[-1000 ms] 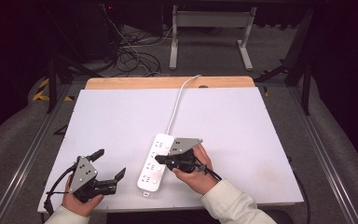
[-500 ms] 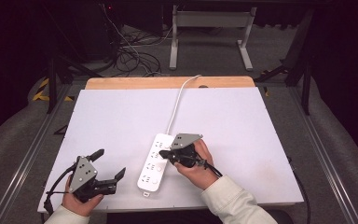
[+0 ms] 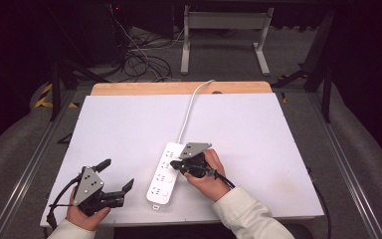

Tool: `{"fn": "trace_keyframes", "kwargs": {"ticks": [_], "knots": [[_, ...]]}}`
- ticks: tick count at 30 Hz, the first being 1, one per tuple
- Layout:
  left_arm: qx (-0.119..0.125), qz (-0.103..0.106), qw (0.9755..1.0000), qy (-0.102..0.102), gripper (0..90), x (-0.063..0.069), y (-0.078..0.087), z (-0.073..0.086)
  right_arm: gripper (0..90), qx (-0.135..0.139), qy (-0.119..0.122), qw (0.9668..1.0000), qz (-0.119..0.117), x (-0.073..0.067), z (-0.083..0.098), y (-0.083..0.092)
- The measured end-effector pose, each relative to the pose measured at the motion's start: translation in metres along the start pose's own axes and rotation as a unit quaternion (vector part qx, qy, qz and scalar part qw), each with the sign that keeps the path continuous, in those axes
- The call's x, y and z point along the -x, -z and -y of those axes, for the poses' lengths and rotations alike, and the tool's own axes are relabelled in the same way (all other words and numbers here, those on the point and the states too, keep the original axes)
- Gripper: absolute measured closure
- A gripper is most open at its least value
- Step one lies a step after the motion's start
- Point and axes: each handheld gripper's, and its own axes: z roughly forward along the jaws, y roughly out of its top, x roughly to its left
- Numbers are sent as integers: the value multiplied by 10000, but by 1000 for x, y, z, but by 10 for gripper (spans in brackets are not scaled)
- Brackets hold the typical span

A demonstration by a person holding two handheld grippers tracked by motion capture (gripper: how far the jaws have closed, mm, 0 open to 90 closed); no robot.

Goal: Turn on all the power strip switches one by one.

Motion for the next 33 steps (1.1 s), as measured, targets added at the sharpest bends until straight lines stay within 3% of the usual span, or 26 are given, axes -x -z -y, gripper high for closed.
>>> {"fn": "trace_keyframes", "kwargs": {"ticks": [15, 25, 33], "knots": [[10, -14, 10000, -9, 93, 0, 0, 0, 900, -61, 120, 9999, 39, -2, 1, -2], [6, -6, 10000, -12, 93, 1, 0, 0, 900, -83, -72, 9999, -32, 1, 2, -3], [2, -10, 10000, 16, 93, 2, -1, 0, 900, -150, -43, 9999, -2, -1, 1, -4]]}}
